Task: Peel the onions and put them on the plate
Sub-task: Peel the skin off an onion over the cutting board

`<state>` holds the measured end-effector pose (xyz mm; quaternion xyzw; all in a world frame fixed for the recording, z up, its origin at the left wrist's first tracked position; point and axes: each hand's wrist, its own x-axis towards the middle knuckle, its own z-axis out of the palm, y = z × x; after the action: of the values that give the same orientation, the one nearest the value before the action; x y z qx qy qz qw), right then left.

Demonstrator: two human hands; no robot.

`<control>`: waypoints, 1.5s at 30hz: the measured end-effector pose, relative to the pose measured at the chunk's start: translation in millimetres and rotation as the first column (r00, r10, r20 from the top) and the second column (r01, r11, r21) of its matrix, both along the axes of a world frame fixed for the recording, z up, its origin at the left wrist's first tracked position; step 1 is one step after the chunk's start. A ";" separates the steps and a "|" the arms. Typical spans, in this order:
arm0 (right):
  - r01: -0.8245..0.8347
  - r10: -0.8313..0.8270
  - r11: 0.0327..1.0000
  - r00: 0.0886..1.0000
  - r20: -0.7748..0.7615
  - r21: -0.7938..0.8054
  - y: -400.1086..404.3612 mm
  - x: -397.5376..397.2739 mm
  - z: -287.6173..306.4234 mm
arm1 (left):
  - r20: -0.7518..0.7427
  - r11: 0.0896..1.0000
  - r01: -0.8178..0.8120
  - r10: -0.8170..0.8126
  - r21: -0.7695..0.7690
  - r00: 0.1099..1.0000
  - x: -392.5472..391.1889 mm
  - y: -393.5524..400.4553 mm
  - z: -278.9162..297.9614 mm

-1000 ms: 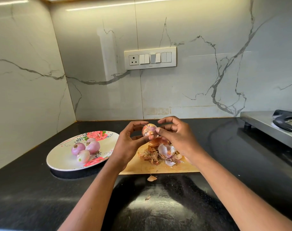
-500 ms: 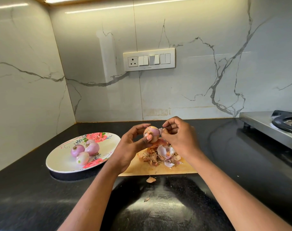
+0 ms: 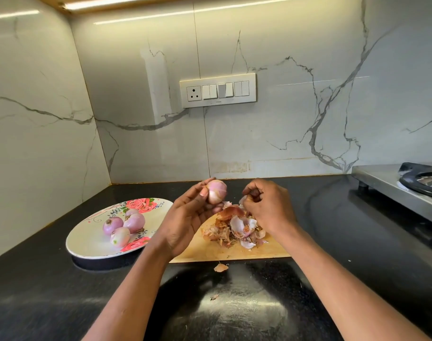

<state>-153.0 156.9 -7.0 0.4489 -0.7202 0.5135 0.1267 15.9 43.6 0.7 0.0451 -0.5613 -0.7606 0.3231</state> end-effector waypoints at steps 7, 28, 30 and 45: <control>-0.200 0.197 0.975 0.980 0.040 0.096 1.9 9.1 1.8 | 0.026 0.999 -0.053 0.053 -0.009 0.998 -2.1 -0.4 -1.5; -0.316 0.308 0.941 0.948 -0.078 -0.124 4.3 15.7 3.6 | 0.141 0.975 -0.060 0.091 -0.212 0.986 -0.8 -1.7 -5.2; -0.288 0.275 0.950 0.954 -0.115 -0.116 4.3 16.9 1.8 | 0.152 0.972 -0.050 0.087 -0.231 0.985 -1.3 -1.6 -6.2; -0.194 0.217 0.971 0.961 0.174 -0.140 5.2 19.0 6.1 | 0.058 0.999 -0.052 0.052 -0.004 0.997 0.2 -1.0 -1.4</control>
<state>-134.0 162.1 -0.9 0.4622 -0.6458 0.6069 0.0313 16.1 42.6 -0.7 0.0813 -0.5703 -0.7495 0.3261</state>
